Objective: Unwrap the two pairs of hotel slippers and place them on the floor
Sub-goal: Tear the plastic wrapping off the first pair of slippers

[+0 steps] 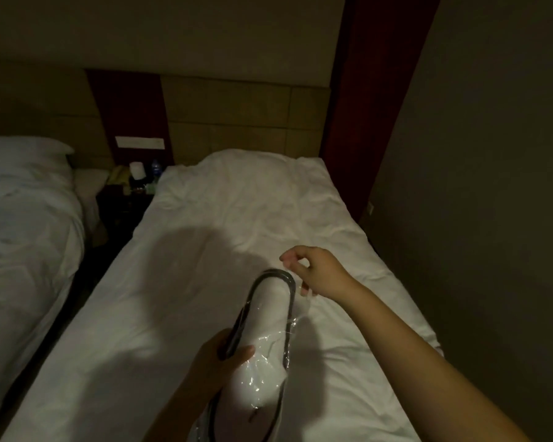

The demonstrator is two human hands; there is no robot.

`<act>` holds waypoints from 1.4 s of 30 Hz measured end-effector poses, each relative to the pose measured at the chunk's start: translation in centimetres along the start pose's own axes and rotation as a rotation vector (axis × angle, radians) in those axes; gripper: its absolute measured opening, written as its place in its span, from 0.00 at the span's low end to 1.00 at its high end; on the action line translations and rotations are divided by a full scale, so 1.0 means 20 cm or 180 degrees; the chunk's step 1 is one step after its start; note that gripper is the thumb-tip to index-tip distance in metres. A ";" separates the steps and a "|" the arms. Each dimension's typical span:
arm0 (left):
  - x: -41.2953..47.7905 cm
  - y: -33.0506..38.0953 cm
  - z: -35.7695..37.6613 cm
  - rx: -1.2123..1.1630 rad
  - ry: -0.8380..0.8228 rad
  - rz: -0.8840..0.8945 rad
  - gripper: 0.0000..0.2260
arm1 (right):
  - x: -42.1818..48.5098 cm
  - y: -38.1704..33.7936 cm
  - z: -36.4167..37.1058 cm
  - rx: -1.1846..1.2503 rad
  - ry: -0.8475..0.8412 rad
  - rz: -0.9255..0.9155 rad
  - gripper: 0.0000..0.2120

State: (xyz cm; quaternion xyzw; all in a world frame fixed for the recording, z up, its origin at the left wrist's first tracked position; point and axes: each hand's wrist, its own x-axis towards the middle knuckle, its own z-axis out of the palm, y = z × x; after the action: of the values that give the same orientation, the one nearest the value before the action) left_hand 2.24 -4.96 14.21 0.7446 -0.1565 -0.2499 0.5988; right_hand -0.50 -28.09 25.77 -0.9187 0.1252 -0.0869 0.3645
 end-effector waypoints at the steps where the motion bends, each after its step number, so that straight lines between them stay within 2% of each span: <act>1: 0.01 0.01 -0.01 0.0004 -0.0015 0.0056 0.09 | 0.01 -0.01 -0.02 -0.0074 -0.0191 0.0001 0.13; 3: 0.03 0.02 -0.02 -0.0021 -0.0055 0.0159 0.09 | 0.03 0.00 -0.04 -0.0377 -0.0628 -0.0006 0.19; 6: 0.04 0.03 -0.01 -0.0010 -0.0094 0.0233 0.09 | 0.06 -0.03 -0.04 -0.0479 -0.0646 0.0043 0.21; 8: 0.05 0.03 -0.02 -0.0012 -0.0133 0.0207 0.10 | 0.08 -0.05 -0.09 -0.0004 -0.0534 -0.0064 0.19; 12: 0.08 0.05 -0.05 -0.0147 0.0114 0.0133 0.23 | 0.14 -0.08 -0.23 0.1444 0.0294 -0.0067 0.18; 14: 0.10 0.08 -0.05 -0.0170 0.0222 0.0151 0.19 | 0.14 -0.08 -0.21 0.1962 0.0184 -0.0020 0.17; 16: 0.12 0.10 -0.05 -0.0188 0.0233 0.0171 0.16 | 0.14 -0.07 -0.15 0.1911 -0.0012 0.0103 0.16; 17: 0.13 0.10 -0.05 -0.0208 0.0217 0.0171 0.15 | 0.15 -0.08 -0.15 0.1887 0.0085 0.0145 0.14; 21: 0.16 0.10 -0.04 -0.0422 0.0159 0.0035 0.08 | 0.22 -0.16 -0.26 0.2212 0.0920 -0.0078 0.06; 23: 0.18 0.12 -0.02 -0.0496 0.0074 0.0015 0.07 | 0.25 -0.20 -0.28 0.2123 0.1112 -0.0200 0.08; 28: 0.21 0.08 -0.04 -0.0605 0.0375 -0.0011 0.07 | 0.23 -0.18 -0.29 0.1435 0.0647 -0.0239 0.12; 30: 0.22 0.03 -0.05 -0.0566 0.0218 -0.0157 0.05 | 0.23 -0.18 -0.34 0.1496 0.0807 -0.0301 0.09; 31: 0.22 0.00 -0.05 -0.0532 0.0133 -0.0257 0.04 | 0.24 -0.19 -0.39 0.1817 0.1044 -0.0309 0.10; 34: 0.25 -0.12 -0.06 -0.0422 0.0097 -0.0639 0.01 | 0.25 -0.21 -0.54 0.2848 0.1674 -0.0391 0.18; 36: 0.26 -0.20 -0.06 -0.0473 0.0173 -0.0923 0.02 | 0.25 -0.22 -0.56 0.2779 0.1879 -0.0497 0.21; 39: 0.28 -0.31 -0.05 -0.0525 0.0244 -0.1326 0.09 | 0.23 -0.18 -0.49 0.2743 0.2218 -0.0330 0.21; 42: 0.30 -0.37 -0.03 -0.0661 0.0085 -0.1660 0.12 | 0.20 -0.10 -0.41 0.2877 0.2140 -0.0080 0.20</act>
State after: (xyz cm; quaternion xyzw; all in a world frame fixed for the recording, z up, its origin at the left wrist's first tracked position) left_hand 7.17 -5.92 6.02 0.6977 0.0747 -0.4005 0.5893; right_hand 1.53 -33.14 33.43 -0.5943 0.1738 -0.4241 0.6608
